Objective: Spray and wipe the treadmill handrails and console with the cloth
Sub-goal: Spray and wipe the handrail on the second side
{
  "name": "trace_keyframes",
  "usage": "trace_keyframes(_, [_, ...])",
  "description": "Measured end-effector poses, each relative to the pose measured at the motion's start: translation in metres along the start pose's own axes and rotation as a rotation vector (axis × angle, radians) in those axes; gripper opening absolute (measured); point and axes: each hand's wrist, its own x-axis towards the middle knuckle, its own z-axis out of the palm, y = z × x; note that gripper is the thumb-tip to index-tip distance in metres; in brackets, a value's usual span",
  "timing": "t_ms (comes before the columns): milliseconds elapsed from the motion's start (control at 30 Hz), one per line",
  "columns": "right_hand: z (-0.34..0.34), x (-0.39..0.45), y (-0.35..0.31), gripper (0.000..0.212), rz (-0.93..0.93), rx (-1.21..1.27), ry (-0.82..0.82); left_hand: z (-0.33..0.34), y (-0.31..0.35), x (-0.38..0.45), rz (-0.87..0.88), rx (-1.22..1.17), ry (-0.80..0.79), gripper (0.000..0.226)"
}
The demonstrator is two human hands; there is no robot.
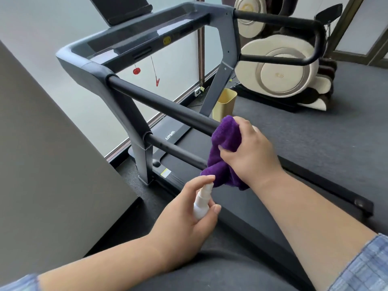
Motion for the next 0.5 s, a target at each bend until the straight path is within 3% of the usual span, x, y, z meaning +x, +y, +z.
trace_keyframes(200, [0.012,-0.024,0.024,0.070,0.061,0.179,0.103,0.003,-0.001,0.000,-0.003,0.006,-0.001,0.050])
trace_keyframes(500, [0.023,-0.056,0.050,0.076,0.240,0.272,0.069,-0.001,0.001,-0.001,0.013,0.044,-0.004,0.057])
